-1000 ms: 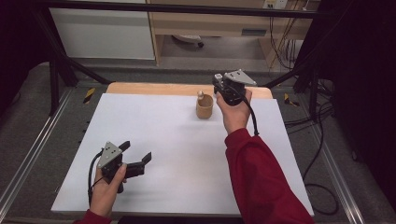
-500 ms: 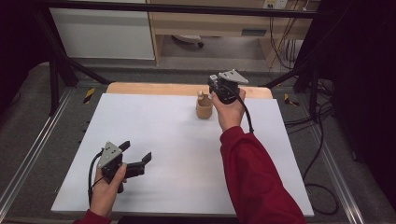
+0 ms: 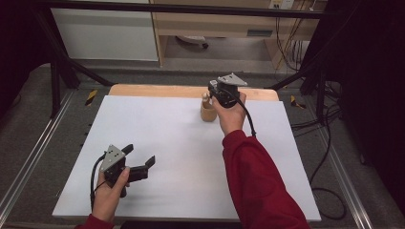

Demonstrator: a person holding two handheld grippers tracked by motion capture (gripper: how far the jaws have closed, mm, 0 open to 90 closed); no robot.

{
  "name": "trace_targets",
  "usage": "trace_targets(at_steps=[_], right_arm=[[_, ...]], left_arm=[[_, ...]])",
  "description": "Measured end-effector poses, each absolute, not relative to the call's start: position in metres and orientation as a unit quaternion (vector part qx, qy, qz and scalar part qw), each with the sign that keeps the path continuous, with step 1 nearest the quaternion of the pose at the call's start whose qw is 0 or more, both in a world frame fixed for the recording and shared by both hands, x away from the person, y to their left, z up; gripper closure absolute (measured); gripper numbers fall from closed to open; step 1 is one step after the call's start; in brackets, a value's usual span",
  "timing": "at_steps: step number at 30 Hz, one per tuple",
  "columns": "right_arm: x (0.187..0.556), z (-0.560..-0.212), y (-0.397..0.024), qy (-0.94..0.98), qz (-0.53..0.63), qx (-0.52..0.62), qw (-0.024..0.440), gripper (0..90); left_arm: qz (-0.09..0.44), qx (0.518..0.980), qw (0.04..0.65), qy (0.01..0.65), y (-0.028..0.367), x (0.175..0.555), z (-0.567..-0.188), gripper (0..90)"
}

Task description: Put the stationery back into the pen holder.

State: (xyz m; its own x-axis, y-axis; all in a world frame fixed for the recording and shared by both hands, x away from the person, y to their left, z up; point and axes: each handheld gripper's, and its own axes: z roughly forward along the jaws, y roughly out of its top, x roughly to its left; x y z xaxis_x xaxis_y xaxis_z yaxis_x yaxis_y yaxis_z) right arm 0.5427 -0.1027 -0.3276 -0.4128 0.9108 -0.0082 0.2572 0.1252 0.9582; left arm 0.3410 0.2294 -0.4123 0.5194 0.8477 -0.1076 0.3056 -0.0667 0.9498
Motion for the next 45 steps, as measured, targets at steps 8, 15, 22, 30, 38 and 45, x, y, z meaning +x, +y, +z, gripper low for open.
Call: trace_targets(at_steps=[8, 15, 22, 30, 38, 45], right_arm=[[0.544, -0.331, -0.102, 0.679, 0.498, 0.433, 0.321, 70.9], [0.546, -0.335, -0.101, 0.685, 0.493, 0.432, 0.319, 70.9], [0.56, -0.348, -0.1, 0.675, 0.493, 0.449, 0.317, 70.9], [0.573, -0.362, -0.1, 0.67, 0.487, 0.461, 0.318, 70.8], [0.577, -0.372, -0.097, 0.678, 0.474, 0.462, 0.318, 70.8], [0.575, -0.38, -0.096, 0.68, 0.471, 0.466, 0.314, 70.5]], left_arm=[[0.25, 0.688, 0.537, 0.42, 0.229, 0.341, -0.413, 4.7], [0.25, 0.689, 0.536, 0.419, 0.228, 0.341, -0.413, 4.7], [0.249, 0.69, 0.536, 0.418, 0.228, 0.341, -0.413, 4.7], [0.247, 0.691, 0.535, 0.419, 0.229, 0.343, -0.414, 4.8], [0.246, 0.692, 0.535, 0.418, 0.228, 0.343, -0.414, 4.8], [0.245, 0.692, 0.535, 0.418, 0.228, 0.342, -0.414, 4.8]])
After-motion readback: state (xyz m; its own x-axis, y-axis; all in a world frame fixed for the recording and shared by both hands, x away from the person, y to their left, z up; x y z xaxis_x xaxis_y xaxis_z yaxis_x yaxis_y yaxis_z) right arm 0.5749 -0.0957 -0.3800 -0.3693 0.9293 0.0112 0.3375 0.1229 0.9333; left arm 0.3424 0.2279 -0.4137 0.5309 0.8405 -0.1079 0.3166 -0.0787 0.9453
